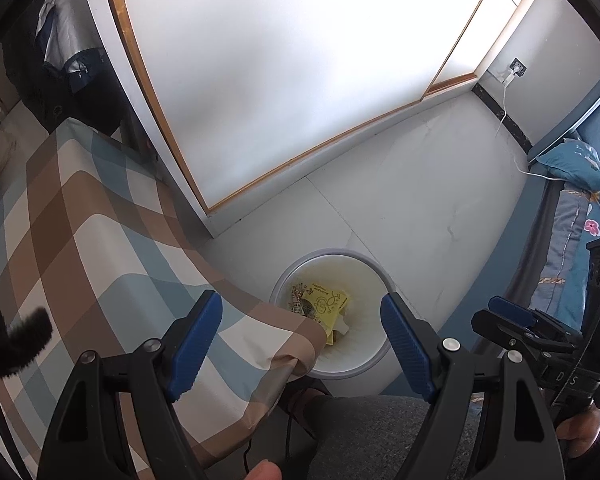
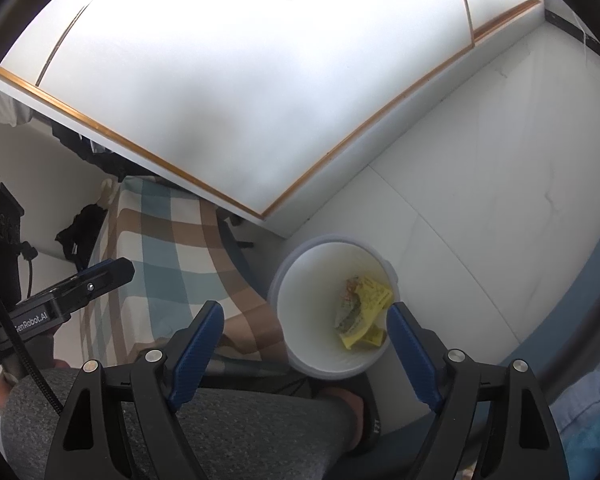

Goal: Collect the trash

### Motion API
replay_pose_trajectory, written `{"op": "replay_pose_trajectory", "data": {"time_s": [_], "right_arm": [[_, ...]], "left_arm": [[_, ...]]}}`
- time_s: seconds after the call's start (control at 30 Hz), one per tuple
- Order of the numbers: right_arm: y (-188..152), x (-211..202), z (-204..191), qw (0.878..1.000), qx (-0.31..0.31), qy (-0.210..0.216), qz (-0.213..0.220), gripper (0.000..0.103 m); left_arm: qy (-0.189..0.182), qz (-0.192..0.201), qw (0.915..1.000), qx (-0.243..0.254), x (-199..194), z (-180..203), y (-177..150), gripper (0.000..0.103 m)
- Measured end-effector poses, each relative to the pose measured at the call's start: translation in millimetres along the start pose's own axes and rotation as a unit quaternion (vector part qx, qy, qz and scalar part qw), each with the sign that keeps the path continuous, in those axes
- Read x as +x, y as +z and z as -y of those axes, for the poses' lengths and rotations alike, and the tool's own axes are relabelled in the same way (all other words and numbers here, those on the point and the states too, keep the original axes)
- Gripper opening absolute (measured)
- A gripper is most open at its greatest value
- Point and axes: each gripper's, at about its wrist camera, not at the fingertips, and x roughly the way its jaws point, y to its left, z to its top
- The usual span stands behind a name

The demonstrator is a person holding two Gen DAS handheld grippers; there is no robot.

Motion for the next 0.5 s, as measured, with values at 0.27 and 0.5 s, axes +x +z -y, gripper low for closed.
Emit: {"op": "replay_pose_trajectory", "data": {"time_s": [0.27, 0.5], "right_arm": [[0.1, -0.2, 0.6, 1.000, 0.000, 0.002, 0.001, 0.084], [0.2, 0.3, 1.5, 1.000, 0.002, 0.002, 0.000, 0.084]], "left_arm": [[-0.002, -0.002, 1.0000, -0.004, -1.2, -1.1, 0.2, 0.079], [-0.004, 0.000, 0.9999, -0.012, -2.6, -0.6, 0.2, 0.079]]}}
